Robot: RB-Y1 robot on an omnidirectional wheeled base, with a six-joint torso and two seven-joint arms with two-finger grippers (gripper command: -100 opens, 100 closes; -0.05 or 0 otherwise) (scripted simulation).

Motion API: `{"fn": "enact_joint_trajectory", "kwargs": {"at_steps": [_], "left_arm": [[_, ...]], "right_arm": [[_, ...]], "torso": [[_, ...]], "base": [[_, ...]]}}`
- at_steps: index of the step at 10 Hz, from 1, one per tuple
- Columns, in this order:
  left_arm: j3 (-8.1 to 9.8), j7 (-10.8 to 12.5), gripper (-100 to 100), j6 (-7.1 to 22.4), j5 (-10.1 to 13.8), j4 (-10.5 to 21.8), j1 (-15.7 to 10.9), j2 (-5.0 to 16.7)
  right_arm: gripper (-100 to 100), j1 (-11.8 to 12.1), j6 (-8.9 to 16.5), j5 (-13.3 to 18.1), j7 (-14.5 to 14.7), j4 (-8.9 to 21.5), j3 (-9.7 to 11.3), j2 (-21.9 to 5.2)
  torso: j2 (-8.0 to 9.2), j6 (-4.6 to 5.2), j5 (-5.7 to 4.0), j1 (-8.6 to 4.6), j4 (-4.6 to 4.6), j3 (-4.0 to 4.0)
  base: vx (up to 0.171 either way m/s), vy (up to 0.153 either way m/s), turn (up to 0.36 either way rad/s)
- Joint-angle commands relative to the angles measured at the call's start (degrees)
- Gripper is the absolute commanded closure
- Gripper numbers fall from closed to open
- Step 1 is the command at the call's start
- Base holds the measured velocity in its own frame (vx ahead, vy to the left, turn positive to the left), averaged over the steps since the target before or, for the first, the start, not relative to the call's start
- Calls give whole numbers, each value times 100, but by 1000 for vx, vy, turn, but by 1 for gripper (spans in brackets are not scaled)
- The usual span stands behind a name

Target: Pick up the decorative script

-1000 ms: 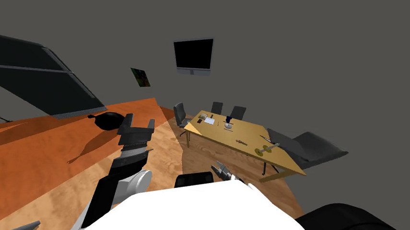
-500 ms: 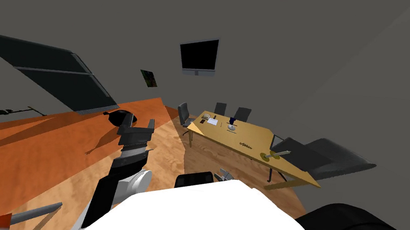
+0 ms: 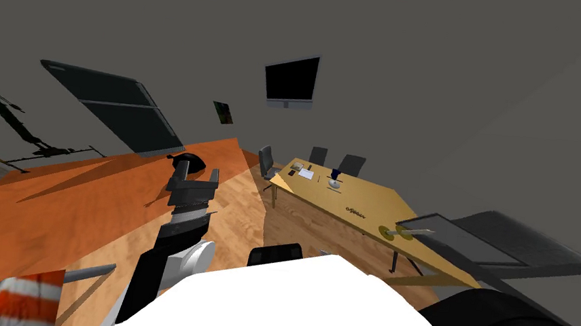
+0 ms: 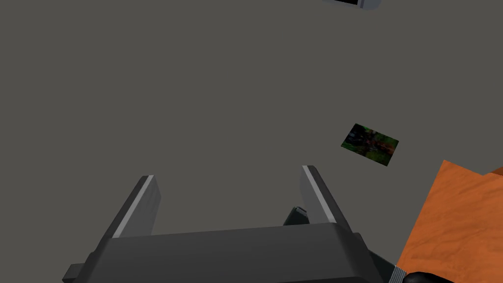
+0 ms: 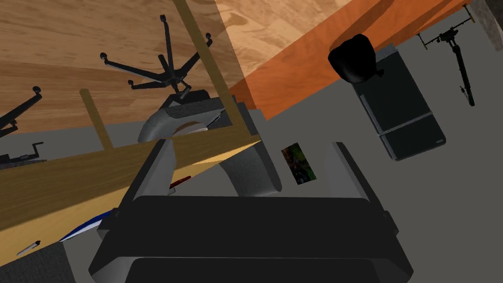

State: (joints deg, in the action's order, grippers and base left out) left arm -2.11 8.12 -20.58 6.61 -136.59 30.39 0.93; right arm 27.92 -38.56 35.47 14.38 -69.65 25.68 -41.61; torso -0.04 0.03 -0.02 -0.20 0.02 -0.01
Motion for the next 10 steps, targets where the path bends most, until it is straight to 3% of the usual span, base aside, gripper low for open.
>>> {"fn": "enact_joint_trajectory", "kwargs": {"at_steps": [1, 4, 5, 7, 8, 10], "left_arm": [[0, 0, 0, 0, 0, 0, 0, 0], [1, 0, 0, 0, 0, 0, 1, 0], [0, 0, 0, 0, 0, 0, 0, 0], [1, 0, 0, 0, 0, 0, 1, 0], [1, 0, 0, 0, 0, 0, 1, 0], [1, 0, 0, 0, 0, 0, 1, 0]], "right_arm": [[-100, 19, 75, 59, -7, 248, 67, -166], [-100, -34, 165, 260, 99, 828, 296, -620], [-100, -34, 165, 260, 99, 760, 296, -620], [-100, -34, 165, 260, 99, 989, 296, -620], [-100, -65, 215, 349, 148, 1140, 405, -836], [-100, -65, 215, 349, 148, 1241, 405, -836]], "torso": [[0, 0, 0, 0, 0, 0], [-2, 5, -2, -7, -1, -2], [-6, -1, -1, -8, -1, -3], [-2, 5, -2, -1, -1, -1], [4, 6, -1, 5, 1, 2], [-3, 4, -3, -7, 0, -2]], "base": [[21, -20, 132], [29, -28, 209], [32, -34, 147], [7, -9, -6], [16, -25, 270], [19, -28, 65]]}}
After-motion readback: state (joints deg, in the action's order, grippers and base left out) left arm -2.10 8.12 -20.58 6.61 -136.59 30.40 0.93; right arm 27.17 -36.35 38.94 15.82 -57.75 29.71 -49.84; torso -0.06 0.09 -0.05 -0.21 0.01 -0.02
